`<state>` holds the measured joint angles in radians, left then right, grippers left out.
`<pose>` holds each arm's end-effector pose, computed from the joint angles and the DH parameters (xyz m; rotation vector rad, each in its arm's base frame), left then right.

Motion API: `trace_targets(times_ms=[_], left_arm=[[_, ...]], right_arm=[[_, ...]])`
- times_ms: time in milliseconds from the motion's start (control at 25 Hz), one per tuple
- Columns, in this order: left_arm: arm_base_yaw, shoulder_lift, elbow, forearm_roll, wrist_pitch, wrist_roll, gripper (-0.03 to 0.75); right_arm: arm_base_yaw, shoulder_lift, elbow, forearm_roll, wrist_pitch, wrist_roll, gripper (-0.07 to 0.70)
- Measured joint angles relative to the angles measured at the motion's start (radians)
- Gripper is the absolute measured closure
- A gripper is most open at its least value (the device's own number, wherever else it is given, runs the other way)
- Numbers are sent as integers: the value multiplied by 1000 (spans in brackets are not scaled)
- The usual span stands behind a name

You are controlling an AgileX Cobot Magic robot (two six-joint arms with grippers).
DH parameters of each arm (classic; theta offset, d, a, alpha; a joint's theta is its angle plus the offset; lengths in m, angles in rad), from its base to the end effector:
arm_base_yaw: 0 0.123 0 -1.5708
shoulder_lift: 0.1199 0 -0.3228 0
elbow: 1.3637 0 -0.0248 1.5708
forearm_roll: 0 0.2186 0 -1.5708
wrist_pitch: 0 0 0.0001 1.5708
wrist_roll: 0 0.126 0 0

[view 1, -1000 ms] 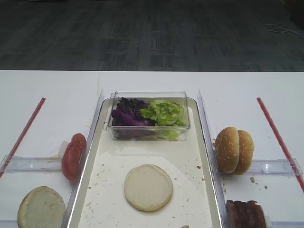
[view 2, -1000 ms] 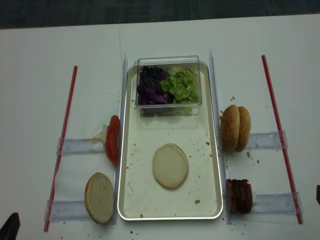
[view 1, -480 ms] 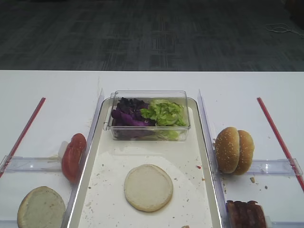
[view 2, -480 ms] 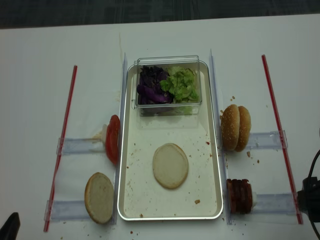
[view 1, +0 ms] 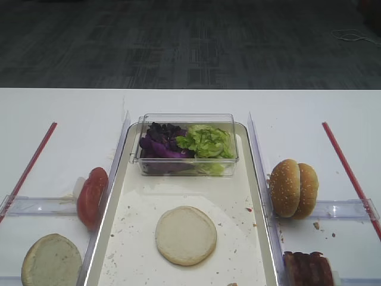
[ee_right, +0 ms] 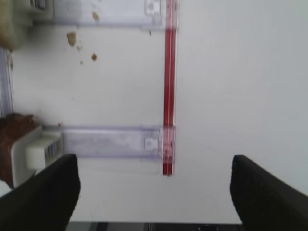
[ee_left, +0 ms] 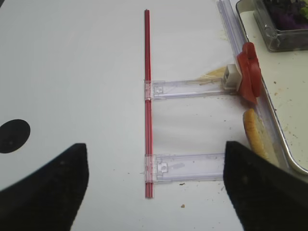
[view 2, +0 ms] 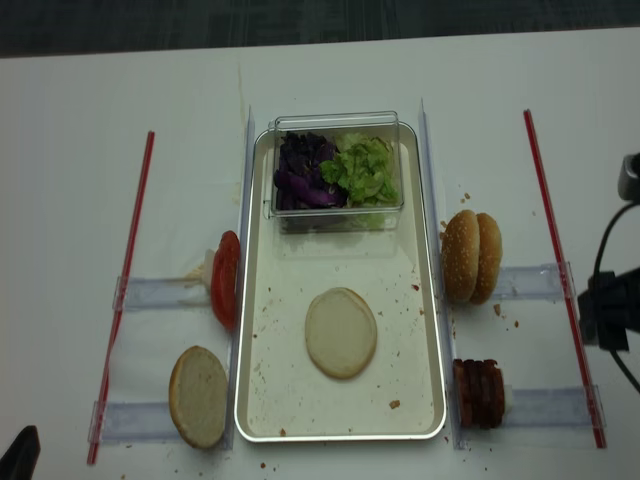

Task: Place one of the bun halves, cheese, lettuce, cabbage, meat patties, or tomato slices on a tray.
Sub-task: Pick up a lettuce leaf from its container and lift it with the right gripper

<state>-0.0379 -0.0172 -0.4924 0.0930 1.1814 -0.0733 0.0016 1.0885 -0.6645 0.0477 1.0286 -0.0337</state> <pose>-0.0490 0.0127 0.2303 -0.0498 2.1513 0.0486 0.1257 0.0053 0.2527 -0.0219 2.9349 0.0588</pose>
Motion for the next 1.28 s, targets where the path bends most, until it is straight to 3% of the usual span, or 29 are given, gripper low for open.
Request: trace_targets(times_ms=[160,440,840,1000,1280], left_arm=[[0,0,0,0,0,0,151],[0,0,0,0,0,0,151],[0,0,0,0,0,0,151],[0,0,0,0,0,0,151],[0,0,0,0,0,0,151]], right_arm=[[0,206,-144,0,-31,0,-29],[0,553,-475,2,-32,0,-29],[0,895,-916,2,73,0,-29],[0,969,-1027,2,128,0,-29],[8,979,-1050,17,139,23,-29]])
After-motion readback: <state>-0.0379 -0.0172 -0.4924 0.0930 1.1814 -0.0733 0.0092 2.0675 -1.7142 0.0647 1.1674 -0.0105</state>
